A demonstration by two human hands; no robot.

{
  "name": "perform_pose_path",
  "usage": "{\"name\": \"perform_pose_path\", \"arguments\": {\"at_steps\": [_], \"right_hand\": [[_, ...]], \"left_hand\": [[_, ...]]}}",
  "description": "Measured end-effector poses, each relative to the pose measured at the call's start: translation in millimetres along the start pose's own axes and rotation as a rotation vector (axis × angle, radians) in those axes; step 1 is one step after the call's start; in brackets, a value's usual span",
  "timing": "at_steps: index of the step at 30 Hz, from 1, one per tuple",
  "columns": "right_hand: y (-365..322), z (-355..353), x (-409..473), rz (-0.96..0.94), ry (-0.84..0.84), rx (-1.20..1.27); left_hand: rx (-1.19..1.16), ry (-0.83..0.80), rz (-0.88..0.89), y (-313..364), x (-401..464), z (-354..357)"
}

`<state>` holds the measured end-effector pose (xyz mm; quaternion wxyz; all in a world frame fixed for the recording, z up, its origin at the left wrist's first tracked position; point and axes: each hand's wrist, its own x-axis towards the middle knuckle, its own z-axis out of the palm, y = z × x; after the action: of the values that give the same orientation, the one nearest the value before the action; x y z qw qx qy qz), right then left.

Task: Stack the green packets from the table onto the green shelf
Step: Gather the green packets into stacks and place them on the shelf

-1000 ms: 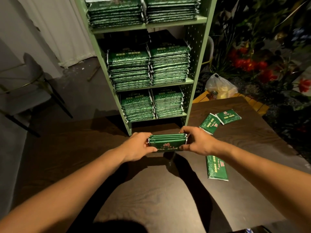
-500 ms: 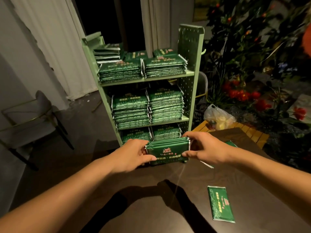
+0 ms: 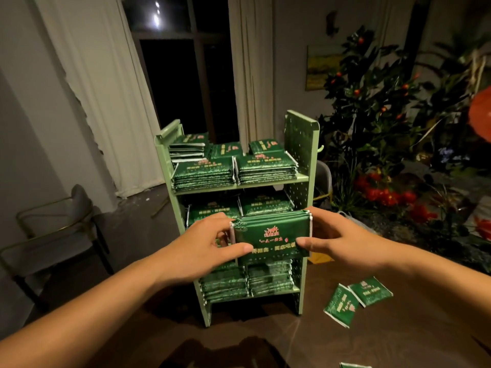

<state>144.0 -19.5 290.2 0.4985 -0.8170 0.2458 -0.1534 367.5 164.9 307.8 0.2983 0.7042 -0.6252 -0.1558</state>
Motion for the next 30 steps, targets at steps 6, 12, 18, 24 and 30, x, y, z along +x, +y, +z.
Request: {"name": "perform_pose_path", "arguments": {"at_steps": [6,12,18,24,30], "right_hand": [[-31,-6,6,-0.076,0.002,0.163],[-48,-2,4,-0.117,-0.009,0.257],[-67,-19,-11,-0.727,0.405,-0.619],[-79,-5,3,-1.148,0.436,-1.003],[-85,-6,11,-1.192,0.491,-0.970]], "left_hand": [[-0.240,0.105,0.006,15,14,-8],[-0.497,0.240,-0.056,35,25,-4],[-0.897,0.254,-0.243,48,36,-29],[-0.965,0.120,-0.300,51,43,-43],[-1.001,0.109,-0.322,43,52,-59]]}}
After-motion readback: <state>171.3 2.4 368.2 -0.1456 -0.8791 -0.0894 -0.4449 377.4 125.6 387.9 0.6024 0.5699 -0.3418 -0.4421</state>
